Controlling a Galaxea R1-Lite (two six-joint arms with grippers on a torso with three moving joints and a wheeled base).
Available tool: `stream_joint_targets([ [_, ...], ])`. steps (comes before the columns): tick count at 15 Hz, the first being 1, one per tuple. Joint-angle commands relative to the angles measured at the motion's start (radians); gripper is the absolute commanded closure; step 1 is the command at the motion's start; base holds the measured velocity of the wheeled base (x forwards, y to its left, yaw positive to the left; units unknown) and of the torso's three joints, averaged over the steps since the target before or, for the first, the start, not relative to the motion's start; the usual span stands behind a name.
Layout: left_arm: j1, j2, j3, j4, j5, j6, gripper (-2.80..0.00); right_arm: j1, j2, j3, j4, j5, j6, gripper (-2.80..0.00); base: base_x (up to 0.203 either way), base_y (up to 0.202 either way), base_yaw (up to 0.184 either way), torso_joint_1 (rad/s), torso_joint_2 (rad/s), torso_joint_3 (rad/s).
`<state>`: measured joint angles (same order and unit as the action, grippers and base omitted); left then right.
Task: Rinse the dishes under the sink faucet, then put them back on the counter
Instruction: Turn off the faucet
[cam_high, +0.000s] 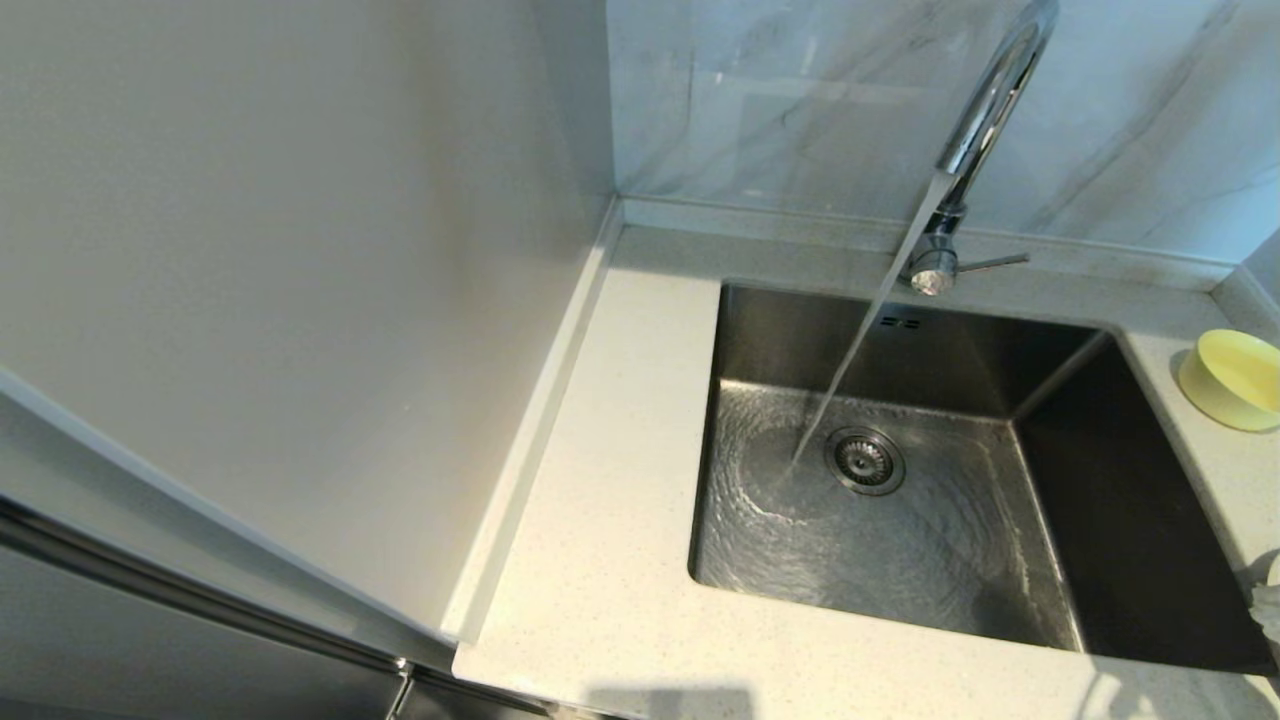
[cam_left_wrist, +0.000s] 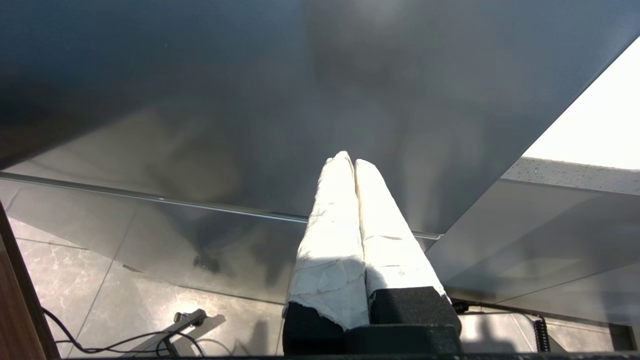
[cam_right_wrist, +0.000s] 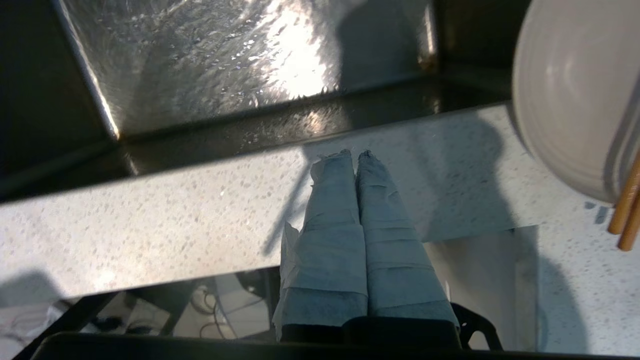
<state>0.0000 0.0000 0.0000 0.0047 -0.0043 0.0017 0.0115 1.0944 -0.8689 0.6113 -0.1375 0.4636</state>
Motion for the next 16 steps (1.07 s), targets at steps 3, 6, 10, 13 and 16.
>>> stream_joint_targets([
  [3, 0.000, 0.000, 0.000, 0.000, 0.001, 0.000, 0.00, 0.001, -0.005, 0.033, 0.004, 0.027, 0.005, 0.00, 0.000, 0.000, 0.000, 0.000, 0.00, 0.000],
  [6, 0.000, 0.000, 0.000, 0.000, 0.000, 0.000, 0.00, 0.001, 0.005, 0.033, 0.002, 0.045, 0.003, 0.00, 0.000, 0.000, 0.000, 0.000, 0.00, 0.000],
  [10, 0.000, 0.000, 0.000, 0.000, 0.000, 0.000, 0.00, 0.001, 0.126, -0.006, -0.058, 0.048, 0.004, 0.00, 0.000, 0.000, 0.000, 0.000, 0.00, 0.000],
  [13, 0.000, 0.000, 0.000, 0.000, 0.000, 0.000, 0.00, 0.016, 0.271, -0.032, -0.178, 0.048, 0.002, 0.00, 0.000, 0.000, 0.000, 0.000, 0.00, 0.000],
  [16, 0.000, 0.000, 0.000, 0.000, 0.000, 0.000, 0.00, 0.028, 0.428, -0.125, -0.230, 0.047, 0.008, 0.00, 0.000, 0.000, 0.000, 0.000, 0.00, 0.000],
])
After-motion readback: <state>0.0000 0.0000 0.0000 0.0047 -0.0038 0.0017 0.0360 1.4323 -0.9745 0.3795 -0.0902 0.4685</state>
